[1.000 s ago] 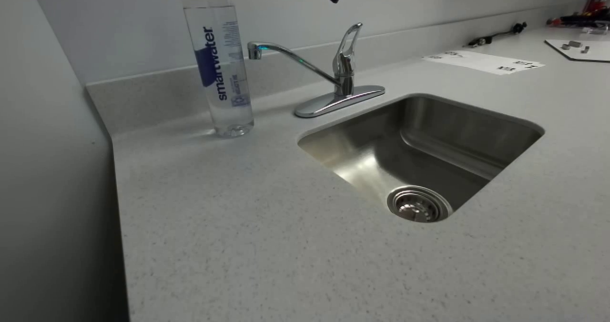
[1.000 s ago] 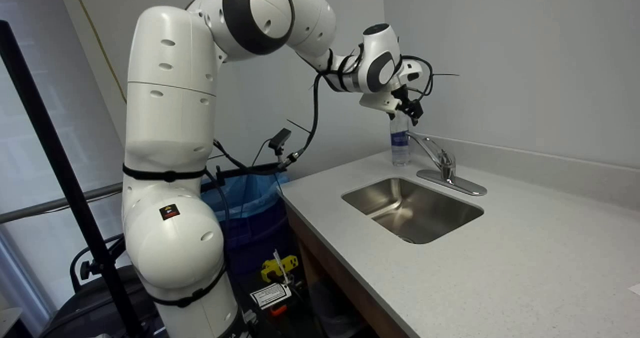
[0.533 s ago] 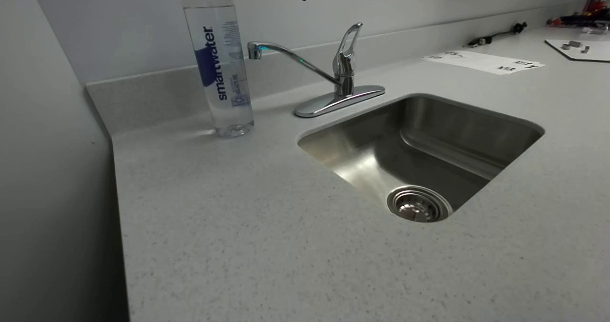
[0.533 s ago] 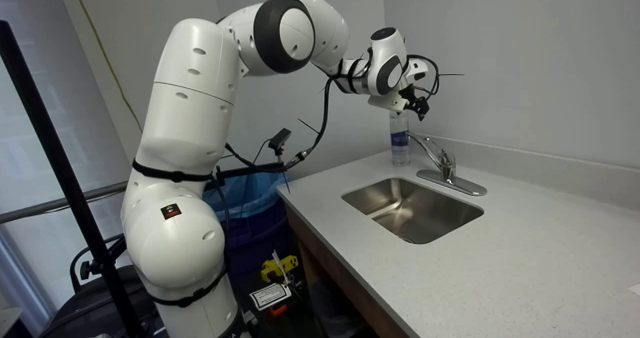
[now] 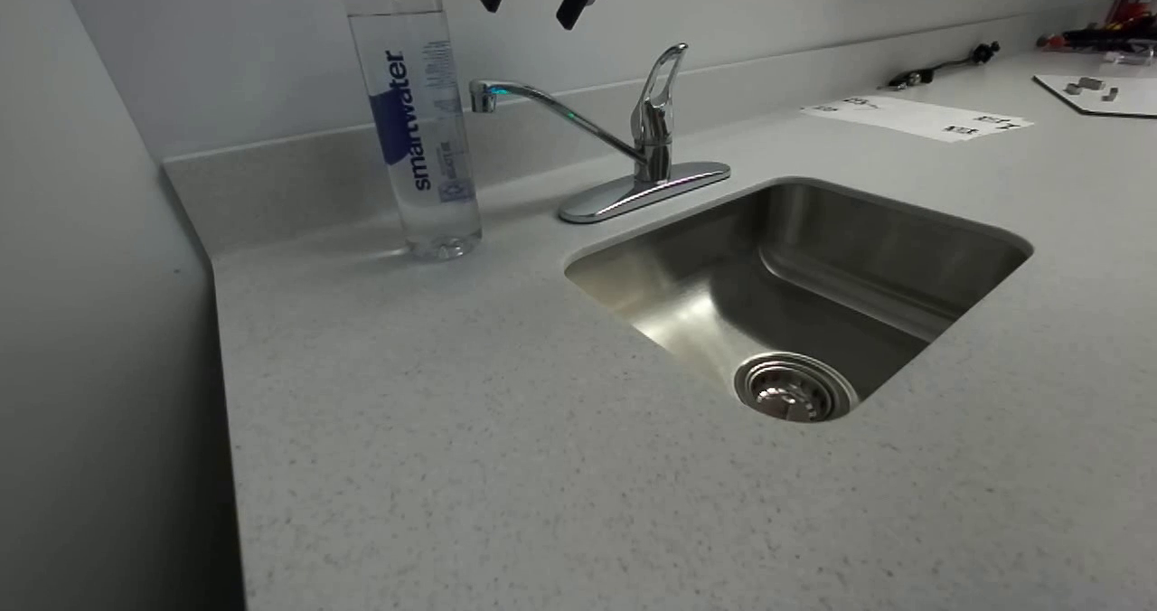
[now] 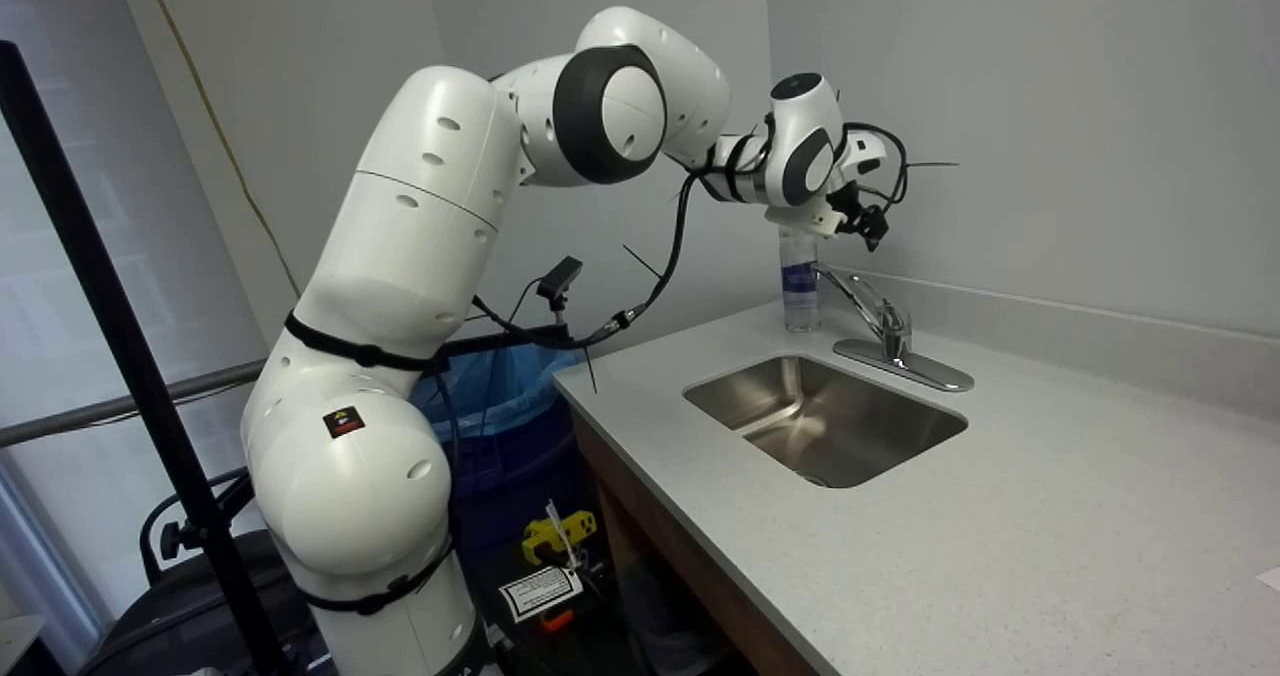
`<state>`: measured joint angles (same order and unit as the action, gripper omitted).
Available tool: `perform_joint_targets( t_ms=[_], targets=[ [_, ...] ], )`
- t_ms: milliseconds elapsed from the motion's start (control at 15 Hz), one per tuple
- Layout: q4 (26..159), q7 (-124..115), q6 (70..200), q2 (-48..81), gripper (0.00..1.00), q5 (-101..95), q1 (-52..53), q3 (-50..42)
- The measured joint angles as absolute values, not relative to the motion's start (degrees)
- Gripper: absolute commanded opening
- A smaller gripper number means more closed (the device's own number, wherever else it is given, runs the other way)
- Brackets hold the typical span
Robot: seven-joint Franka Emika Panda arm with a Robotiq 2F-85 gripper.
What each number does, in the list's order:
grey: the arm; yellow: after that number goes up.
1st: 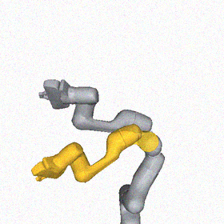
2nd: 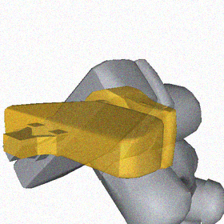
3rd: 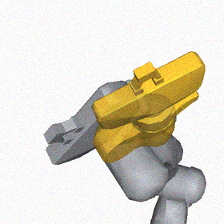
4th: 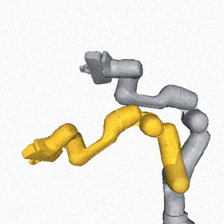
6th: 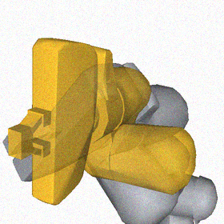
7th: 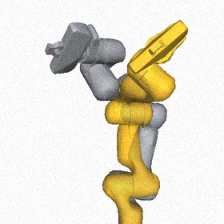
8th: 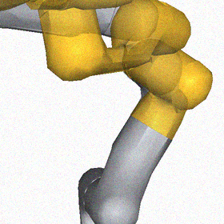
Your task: Push the faucet to the center of the sink, push the faucet handle upwards
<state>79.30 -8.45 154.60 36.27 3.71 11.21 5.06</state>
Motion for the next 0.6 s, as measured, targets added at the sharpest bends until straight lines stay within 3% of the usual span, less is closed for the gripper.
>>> perform_joint_targets(
  t_ms=[600],
  targets=[
    [74.88,-9.58,153.89,42.61,1.00,3.37,12.83,3.57]
  ],
)
